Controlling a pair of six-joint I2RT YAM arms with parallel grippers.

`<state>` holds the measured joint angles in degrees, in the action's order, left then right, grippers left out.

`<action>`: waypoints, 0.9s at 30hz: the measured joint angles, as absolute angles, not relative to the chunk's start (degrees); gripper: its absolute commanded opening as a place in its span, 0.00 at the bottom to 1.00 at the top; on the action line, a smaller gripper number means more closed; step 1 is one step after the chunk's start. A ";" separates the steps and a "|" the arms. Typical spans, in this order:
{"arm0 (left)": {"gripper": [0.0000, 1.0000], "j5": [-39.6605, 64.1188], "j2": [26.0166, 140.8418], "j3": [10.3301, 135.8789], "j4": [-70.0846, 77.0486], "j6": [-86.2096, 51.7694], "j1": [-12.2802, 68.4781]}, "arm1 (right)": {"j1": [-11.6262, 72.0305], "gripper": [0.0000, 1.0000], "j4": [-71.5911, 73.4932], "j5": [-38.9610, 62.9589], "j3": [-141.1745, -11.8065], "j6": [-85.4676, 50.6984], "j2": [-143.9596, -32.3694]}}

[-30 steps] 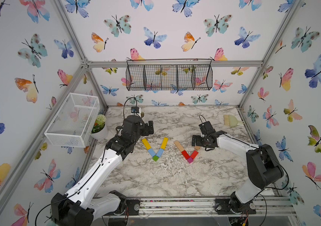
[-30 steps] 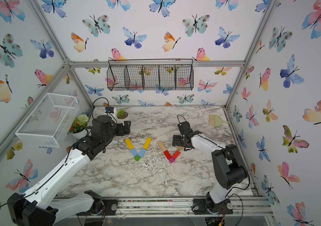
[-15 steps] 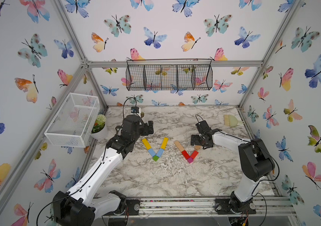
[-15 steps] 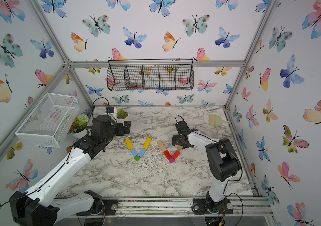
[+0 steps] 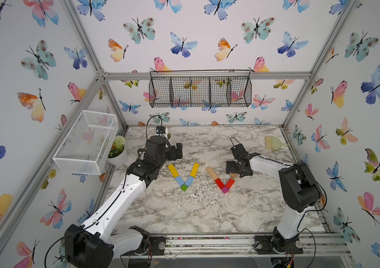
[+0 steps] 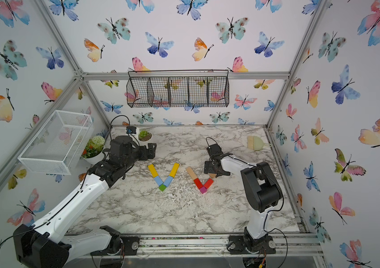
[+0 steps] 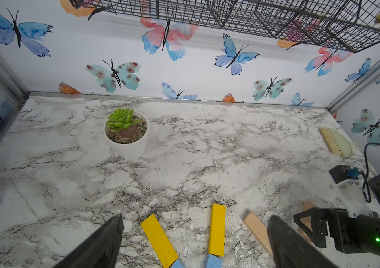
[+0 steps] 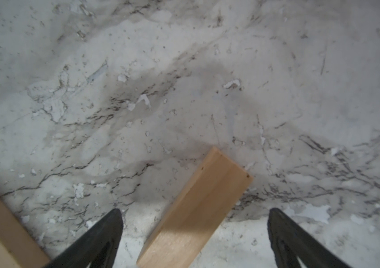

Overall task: Assemble the letter v with building blocks
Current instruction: Assemble the building block at the center of the board.

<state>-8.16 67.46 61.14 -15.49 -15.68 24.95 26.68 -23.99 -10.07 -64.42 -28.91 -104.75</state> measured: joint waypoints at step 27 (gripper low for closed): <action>0.97 -7.11 67.61 61.14 -15.27 -15.68 24.82 | 26.68 0.99 -23.59 -10.92 -61.17 -29.12 -103.98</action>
<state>-7.11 67.61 61.14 -15.27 -15.68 24.82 26.68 -23.59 -10.92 -61.17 -29.12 -103.98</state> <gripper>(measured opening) 0.975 0.991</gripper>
